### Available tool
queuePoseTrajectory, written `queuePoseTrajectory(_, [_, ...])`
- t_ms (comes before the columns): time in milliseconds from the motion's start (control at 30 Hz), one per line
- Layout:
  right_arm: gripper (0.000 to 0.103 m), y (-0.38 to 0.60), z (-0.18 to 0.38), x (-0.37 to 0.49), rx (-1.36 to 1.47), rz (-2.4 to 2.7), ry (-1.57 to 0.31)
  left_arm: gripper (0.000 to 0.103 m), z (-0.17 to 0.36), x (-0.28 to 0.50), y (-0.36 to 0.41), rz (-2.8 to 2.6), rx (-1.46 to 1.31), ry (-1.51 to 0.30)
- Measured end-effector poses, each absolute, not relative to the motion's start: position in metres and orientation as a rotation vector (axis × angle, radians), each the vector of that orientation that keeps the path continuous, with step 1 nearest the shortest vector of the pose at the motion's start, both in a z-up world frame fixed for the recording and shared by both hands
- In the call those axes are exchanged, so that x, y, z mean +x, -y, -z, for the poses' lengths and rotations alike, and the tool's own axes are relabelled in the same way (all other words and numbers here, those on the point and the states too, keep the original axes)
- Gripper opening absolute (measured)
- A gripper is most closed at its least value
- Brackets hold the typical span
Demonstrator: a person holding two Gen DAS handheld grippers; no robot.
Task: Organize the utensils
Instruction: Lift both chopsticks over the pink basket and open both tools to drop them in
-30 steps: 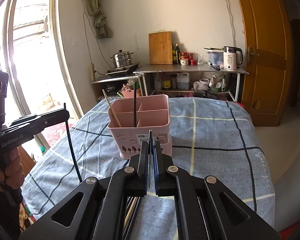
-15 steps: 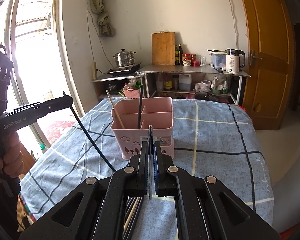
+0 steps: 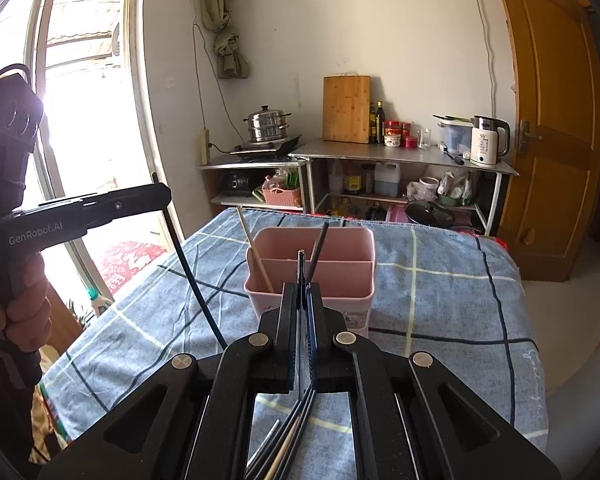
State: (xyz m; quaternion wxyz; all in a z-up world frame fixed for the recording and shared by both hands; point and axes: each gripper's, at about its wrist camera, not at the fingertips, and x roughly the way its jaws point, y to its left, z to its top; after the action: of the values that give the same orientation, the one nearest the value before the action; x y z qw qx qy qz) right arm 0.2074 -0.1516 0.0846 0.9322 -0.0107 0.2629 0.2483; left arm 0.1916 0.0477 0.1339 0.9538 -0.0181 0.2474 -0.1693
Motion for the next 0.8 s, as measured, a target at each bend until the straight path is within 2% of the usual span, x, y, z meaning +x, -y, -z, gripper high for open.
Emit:
queuePoseTrajectory(467, [0.004, 0.124, -0.133, 0.25, -0.014, -0.529, -0.425, 0.004, -0.198, 0.227, -0.064, 0.315, -0.055, -0.386])
queuePoseTrajectory(800, [0.004, 0.105, -0.114, 0.279, -0.021, -0.519, -0.447, 0.004, -0.178, 0.254, -0.072, 0.311, -0.082, -0.413])
